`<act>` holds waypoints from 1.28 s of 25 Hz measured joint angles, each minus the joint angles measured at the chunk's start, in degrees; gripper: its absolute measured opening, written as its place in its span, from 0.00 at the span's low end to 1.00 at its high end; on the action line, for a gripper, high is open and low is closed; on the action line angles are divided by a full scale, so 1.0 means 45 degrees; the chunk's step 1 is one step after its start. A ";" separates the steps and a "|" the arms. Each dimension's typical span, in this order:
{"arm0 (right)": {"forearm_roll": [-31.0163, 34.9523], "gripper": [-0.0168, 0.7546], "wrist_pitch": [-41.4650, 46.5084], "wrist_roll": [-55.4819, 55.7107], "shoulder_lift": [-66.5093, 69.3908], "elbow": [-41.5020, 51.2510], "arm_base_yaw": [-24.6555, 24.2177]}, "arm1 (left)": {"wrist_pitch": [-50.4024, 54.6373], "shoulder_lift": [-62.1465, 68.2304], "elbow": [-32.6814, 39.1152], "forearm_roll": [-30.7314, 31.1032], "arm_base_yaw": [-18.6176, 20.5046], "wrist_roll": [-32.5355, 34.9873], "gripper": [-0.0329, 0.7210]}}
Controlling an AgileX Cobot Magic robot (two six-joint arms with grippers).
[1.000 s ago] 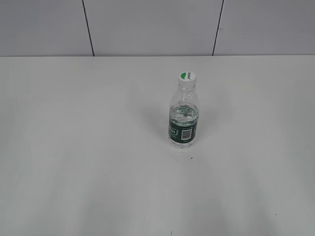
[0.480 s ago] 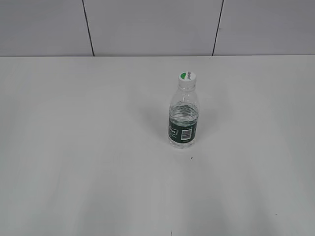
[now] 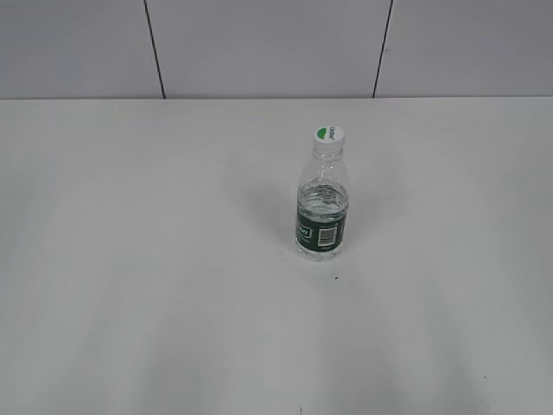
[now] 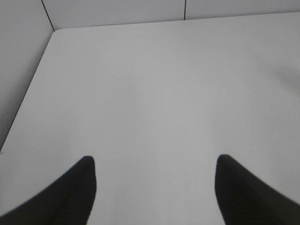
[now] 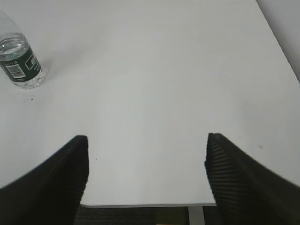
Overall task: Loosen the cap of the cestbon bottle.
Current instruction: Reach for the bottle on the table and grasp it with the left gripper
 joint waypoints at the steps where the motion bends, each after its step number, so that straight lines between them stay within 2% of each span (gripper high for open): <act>1: 0.0000 0.79 0.0000 0.0000 0.0000 0.0000 0.0000 | 0.0000 0.0000 0.0000 0.0000 0.0000 0.0000 0.68; 5: 0.0000 0.79 0.0000 0.0000 0.0000 0.0000 0.0000 | -0.0012 0.0325 0.0000 0.0012 0.0000 0.0015 0.68; 8: 0.0012 0.79 -0.0156 0.0000 0.0000 -0.0088 0.0000 | -0.0115 0.1021 -0.0086 -0.0098 0.0000 0.0688 0.68; 13: -0.0032 0.78 -0.2363 0.0000 0.0000 -0.0330 -0.0010 | -0.2671 0.1826 -0.0241 -0.0606 -0.0481 0.1152 0.68; 18: -0.0060 0.76 -0.3674 0.0000 0.0598 -0.0340 -0.0010 | -0.5107 0.3202 -0.0195 -0.1110 -0.1591 0.1840 0.68; 22: -0.0060 0.74 -0.5204 0.0000 0.1728 -0.0340 -0.0012 | -0.6509 0.4814 0.0079 -0.1242 -0.2892 0.2161 0.68; 26: -0.0060 0.74 -0.6718 0.0000 0.2779 -0.0340 -0.0012 | -0.8864 0.6450 0.0434 -0.1325 -0.4057 0.2333 0.68; 32: -0.0023 0.74 -0.8269 0.0000 0.3884 -0.0340 -0.0012 | -1.2477 0.9006 0.1017 -0.1663 -0.5010 0.2347 0.68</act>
